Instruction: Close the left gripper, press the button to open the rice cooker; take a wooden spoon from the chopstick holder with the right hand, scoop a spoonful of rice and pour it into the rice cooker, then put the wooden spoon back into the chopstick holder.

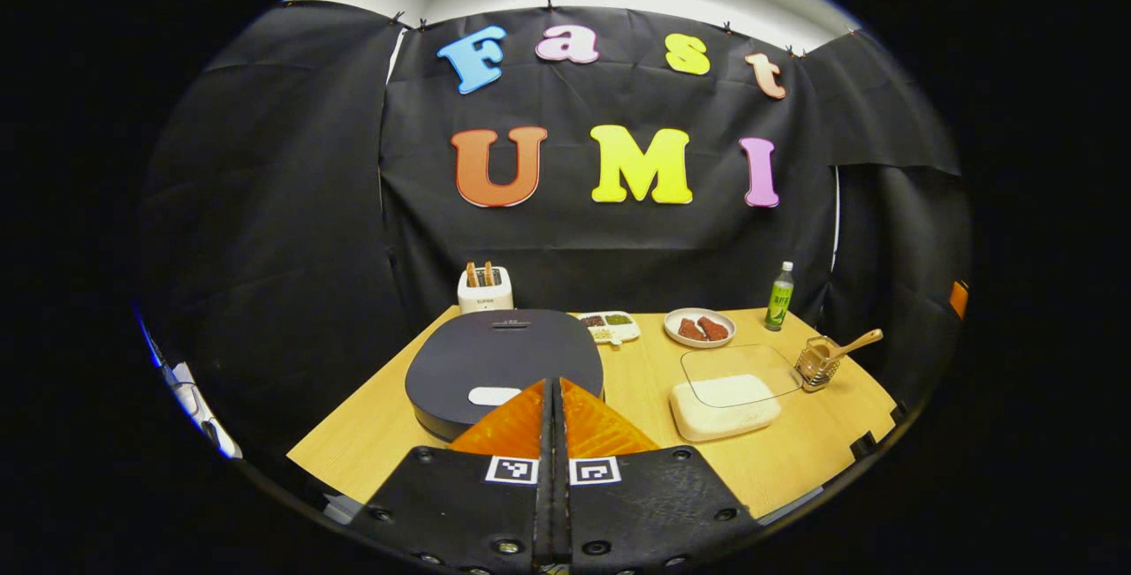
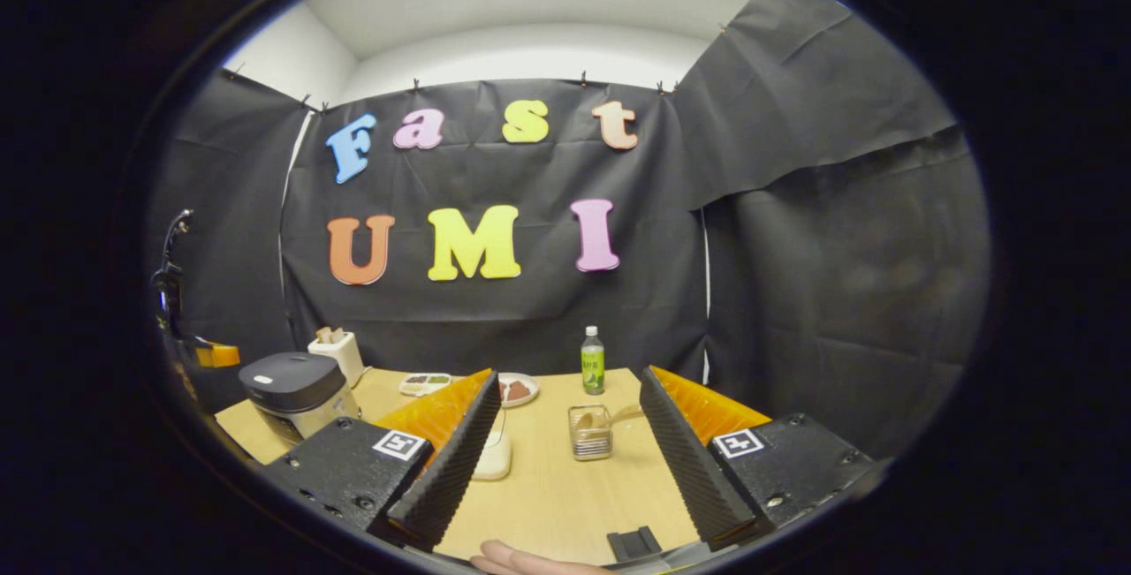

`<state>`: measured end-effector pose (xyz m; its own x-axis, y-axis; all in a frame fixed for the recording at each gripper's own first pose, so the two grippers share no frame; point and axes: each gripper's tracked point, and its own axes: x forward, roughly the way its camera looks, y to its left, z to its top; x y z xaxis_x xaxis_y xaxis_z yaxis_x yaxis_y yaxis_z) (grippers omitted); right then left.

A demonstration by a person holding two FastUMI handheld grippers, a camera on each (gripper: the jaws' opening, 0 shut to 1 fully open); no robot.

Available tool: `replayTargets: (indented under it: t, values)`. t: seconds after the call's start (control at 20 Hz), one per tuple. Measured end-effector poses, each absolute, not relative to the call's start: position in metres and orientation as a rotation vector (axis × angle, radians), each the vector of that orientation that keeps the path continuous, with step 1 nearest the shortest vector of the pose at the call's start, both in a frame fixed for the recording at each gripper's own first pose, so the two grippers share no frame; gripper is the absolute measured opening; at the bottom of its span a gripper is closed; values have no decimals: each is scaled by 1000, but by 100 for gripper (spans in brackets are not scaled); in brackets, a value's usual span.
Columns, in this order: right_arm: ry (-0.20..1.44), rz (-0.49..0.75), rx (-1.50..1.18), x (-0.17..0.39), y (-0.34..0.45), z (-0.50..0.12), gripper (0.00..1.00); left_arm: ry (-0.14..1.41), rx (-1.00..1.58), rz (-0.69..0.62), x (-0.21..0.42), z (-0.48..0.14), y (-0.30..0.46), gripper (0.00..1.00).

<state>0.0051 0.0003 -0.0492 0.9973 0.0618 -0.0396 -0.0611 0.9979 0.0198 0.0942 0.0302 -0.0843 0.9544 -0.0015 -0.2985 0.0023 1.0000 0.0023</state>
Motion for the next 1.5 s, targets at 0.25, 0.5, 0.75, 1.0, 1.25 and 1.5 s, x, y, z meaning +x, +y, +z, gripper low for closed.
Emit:
replayTargets:
  t: [0.25,0.5,0.75,1.0,1.25,1.5]
  values:
    - [64,51,51,12,-13,-65,100,408,3,48,130,-111,54,0]
    - [91,41,71,20,-23,-81,100,487,-18,95,147,-131,68,0]
    - [104,29,82,23,-31,-87,100,519,-5,115,149,-140,75,0]
    - [103,37,84,19,-28,-89,100,546,37,92,148,-147,76,0]
    - [106,40,79,16,-27,-89,100,559,-16,86,145,-151,76,0]
    - [114,27,83,16,-33,-94,100,481,-48,119,142,-124,77,0]
